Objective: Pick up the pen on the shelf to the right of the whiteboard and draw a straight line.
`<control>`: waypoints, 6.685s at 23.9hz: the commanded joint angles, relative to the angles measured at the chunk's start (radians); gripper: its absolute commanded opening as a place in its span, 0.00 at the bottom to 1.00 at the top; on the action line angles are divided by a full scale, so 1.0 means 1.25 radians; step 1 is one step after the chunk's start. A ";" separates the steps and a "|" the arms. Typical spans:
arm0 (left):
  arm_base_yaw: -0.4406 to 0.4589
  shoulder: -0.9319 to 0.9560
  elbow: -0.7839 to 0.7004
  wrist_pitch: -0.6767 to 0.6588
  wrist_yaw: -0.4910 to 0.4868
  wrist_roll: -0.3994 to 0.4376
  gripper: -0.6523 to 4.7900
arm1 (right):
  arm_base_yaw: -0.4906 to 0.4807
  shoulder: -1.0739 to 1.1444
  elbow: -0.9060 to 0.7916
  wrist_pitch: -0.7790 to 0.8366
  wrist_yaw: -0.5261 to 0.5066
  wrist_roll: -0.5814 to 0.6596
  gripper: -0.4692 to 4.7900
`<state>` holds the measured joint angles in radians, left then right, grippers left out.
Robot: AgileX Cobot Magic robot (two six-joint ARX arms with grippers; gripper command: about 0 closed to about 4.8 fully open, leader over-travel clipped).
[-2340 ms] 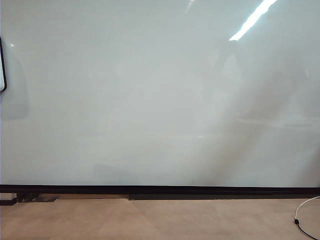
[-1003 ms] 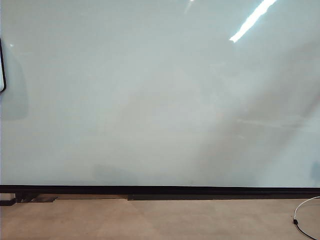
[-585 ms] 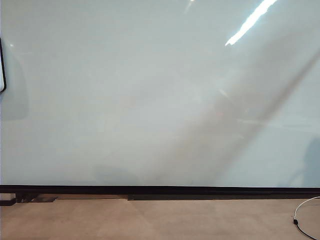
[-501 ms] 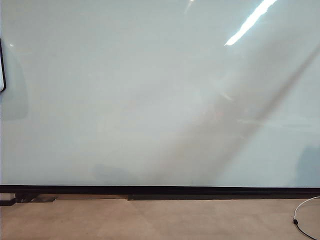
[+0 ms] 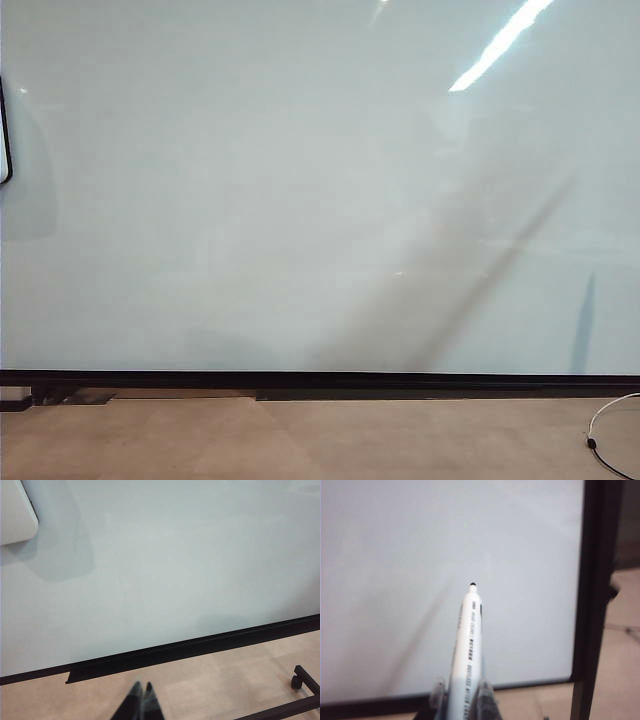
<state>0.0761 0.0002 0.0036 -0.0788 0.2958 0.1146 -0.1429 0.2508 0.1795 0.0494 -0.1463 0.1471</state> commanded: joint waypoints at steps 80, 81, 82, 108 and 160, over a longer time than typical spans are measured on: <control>0.001 0.000 0.003 0.005 0.018 0.006 0.11 | 0.406 0.858 0.128 0.735 0.187 -0.124 0.08; 0.001 0.000 0.003 0.004 0.018 0.007 0.11 | 0.406 0.858 0.128 0.735 0.188 -0.121 0.08; 0.001 0.000 0.003 0.005 0.018 0.007 0.11 | 0.406 0.858 0.128 0.735 0.190 -0.120 0.08; 0.001 0.000 0.003 0.004 0.018 0.007 0.11 | 0.407 0.932 0.139 0.781 0.084 -0.099 0.08; 0.001 0.000 0.003 0.004 0.019 0.008 0.11 | 0.410 0.944 0.137 0.803 0.252 -0.119 0.08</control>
<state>0.0776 0.0002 0.0036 -0.0799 0.3134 0.1196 0.3740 1.4395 0.3515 1.0306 0.1246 -0.0010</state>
